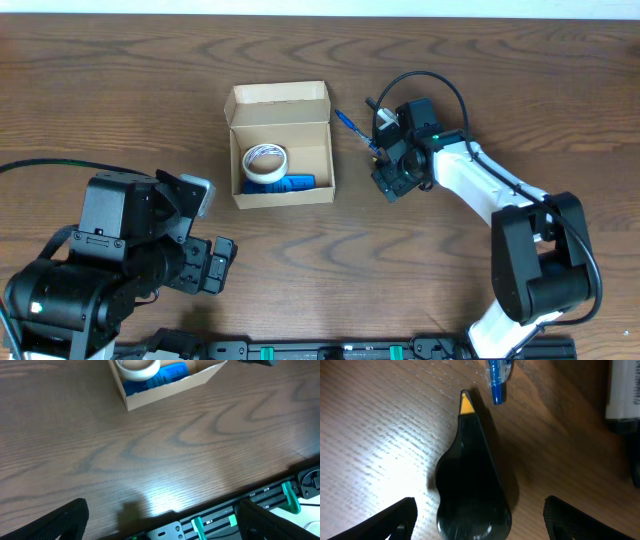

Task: Pack container
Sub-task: 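Lower the right gripper onto the black yellow-tipped tape cutter and grasp it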

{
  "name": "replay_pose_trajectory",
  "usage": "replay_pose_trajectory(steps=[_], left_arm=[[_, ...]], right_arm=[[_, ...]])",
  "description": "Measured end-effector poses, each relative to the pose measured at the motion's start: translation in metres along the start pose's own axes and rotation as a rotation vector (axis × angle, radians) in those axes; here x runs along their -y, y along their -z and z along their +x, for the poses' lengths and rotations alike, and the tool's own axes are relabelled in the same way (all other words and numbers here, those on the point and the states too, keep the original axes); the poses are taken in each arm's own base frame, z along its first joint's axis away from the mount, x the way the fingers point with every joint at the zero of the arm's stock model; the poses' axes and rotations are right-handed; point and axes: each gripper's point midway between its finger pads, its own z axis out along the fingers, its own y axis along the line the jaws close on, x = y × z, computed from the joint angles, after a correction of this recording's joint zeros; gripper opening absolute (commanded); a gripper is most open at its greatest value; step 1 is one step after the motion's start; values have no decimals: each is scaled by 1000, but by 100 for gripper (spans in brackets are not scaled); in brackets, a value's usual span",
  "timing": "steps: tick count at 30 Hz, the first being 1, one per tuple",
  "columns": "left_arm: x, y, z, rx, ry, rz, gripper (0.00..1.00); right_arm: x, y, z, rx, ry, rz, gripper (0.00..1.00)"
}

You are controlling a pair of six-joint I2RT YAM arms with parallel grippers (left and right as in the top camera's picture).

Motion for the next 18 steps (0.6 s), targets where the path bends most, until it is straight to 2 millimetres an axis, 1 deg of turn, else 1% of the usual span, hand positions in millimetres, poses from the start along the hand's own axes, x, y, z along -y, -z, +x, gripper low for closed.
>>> replay_pose_trajectory(steps=[9, 18], left_arm=[[0, 0, 0, 0, 0, 0, 95], [0, 0, 0, 0, 0, 0, 95]], right_arm=[[3, -2, -7, 28, 16, 14, 84], [3, -7, -6, 19, 16, 11, 84]])
